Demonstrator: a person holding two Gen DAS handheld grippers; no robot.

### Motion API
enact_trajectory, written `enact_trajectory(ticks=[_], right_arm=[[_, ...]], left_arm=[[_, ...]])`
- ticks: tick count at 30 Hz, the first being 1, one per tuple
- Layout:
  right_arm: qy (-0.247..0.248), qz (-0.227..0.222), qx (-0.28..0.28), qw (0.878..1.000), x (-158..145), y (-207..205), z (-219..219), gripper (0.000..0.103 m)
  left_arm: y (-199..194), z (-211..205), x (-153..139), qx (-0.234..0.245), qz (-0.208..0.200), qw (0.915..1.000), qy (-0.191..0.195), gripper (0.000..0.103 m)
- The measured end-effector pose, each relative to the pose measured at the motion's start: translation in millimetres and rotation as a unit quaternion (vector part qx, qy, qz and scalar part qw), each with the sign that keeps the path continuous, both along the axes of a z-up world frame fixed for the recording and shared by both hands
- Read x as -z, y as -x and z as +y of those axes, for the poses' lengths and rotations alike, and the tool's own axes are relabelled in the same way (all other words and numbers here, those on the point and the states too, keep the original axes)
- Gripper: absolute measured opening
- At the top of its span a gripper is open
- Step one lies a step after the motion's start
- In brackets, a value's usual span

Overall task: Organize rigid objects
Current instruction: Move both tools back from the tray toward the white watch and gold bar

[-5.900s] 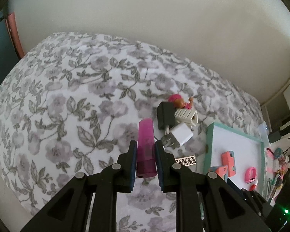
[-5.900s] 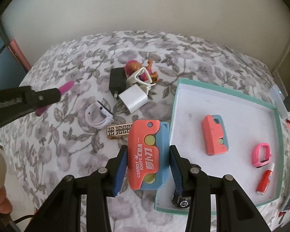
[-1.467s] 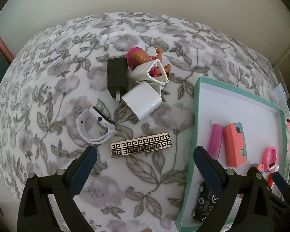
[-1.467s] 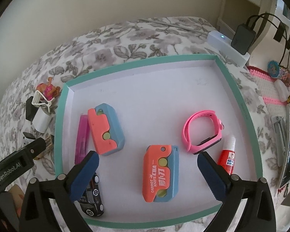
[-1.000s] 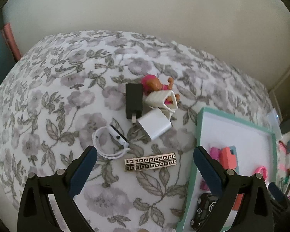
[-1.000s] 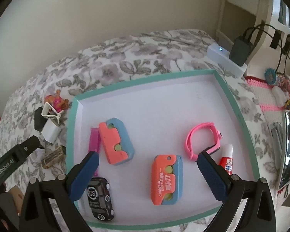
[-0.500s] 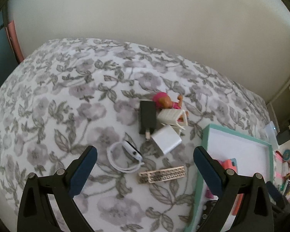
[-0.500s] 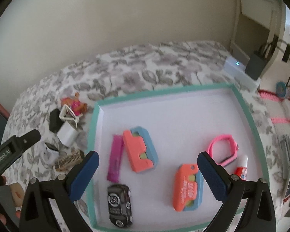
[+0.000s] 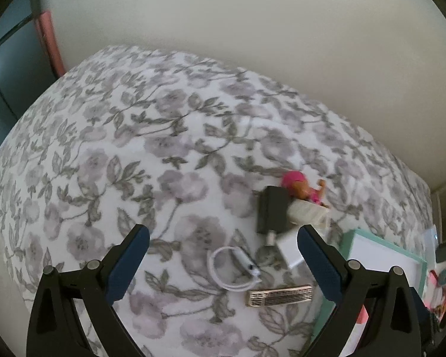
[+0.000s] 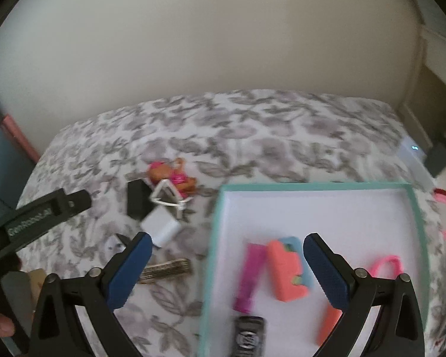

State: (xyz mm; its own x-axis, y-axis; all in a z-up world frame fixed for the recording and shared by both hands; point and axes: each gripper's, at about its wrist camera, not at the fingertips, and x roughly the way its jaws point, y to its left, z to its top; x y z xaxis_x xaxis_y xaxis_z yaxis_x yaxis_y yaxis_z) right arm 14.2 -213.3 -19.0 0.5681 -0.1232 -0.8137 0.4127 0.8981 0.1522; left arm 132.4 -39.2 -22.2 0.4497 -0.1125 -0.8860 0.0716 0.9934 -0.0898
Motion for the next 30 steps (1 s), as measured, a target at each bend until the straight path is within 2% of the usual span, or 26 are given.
enact_trajectory(ticks=[6,10,13,21,24,30], right_arm=[[-0.009,0.03,-0.037,0.999,21,-27,25,0.103],[-0.03,0.051,-0.062,0.996,37,-35,37,0.103],[-0.027,0.067,-0.075,0.995,47,-38,44,0.103],[-0.031,0.093,-0.086,0.991,62,-43,52,0.103],[-0.017,0.099,-0.089,0.991,62,-45,55,0.103],[-0.011,0.089,-0.096,0.991,53,-45,57,0.101]], left_arm=[[-13,23,32,-0.017,0.047,0.9988,0.001,0.1],[-16,32,53,-0.012,0.079,0.9968,0.001,0.1],[-17,39,63,-0.015,0.093,0.9955,0.004,0.1],[-20,36,79,-0.003,0.112,0.9937,-0.006,0.1],[-22,34,88,0.0,0.124,0.9922,-0.007,0.1],[-25,28,94,0.011,0.121,0.9922,-0.029,0.1]])
